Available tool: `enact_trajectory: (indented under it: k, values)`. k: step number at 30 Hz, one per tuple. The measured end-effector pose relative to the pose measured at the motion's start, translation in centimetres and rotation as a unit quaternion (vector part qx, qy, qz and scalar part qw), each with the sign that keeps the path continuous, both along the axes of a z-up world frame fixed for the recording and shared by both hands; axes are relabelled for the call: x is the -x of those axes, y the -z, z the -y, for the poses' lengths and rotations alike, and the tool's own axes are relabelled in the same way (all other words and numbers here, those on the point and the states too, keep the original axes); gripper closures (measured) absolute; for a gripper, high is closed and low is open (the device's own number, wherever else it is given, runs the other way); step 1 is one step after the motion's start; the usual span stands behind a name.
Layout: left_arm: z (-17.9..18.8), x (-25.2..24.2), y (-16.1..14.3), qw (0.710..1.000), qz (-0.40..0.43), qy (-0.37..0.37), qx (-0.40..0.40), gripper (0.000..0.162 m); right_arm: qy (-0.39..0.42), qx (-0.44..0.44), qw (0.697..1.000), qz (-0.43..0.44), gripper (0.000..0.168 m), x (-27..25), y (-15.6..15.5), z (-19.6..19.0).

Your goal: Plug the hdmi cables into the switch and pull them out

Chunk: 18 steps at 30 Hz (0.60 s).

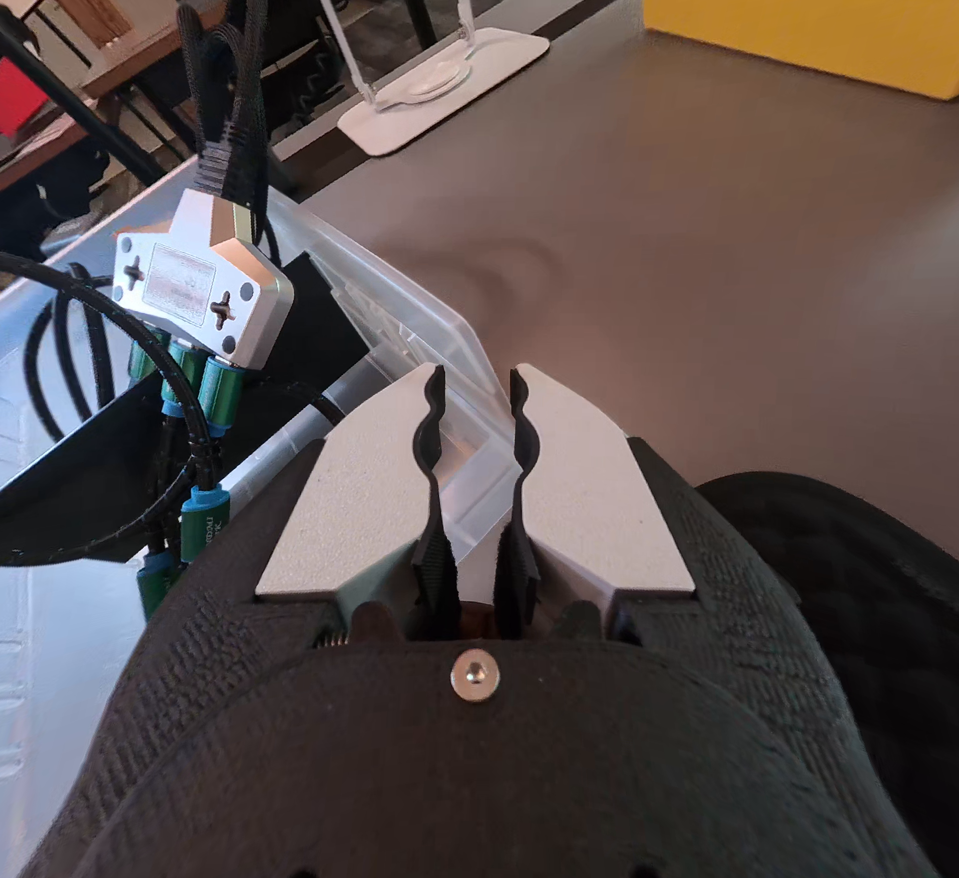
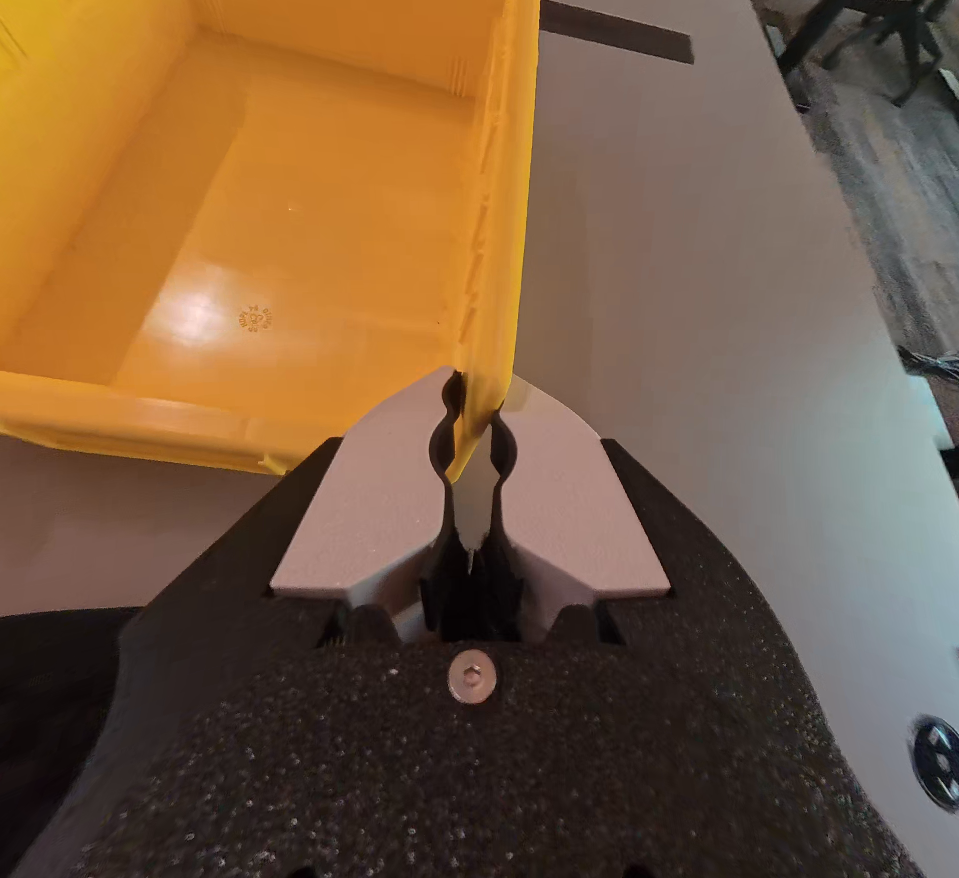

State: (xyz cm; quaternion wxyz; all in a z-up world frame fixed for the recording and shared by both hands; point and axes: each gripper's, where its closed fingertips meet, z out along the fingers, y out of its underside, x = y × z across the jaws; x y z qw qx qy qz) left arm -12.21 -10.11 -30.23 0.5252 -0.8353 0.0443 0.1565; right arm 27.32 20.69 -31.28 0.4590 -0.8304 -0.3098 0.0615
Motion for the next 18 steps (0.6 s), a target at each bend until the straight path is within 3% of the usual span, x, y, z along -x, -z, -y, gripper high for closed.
enact_trajectory:
  k: [4,18]
  values:
    - [-0.8,-0.7,0.0,1.0,-0.011,0.021,0.004,0.139,0.019,-0.011,1.0,0.009,0.16,-3.1,0.0,-0.6]
    - [-2.3,-0.7,0.0,0.999,0.007,0.033,-0.005,0.141,-0.109,-0.044,0.993,0.01,0.159,-6.9,-0.1,-2.6]
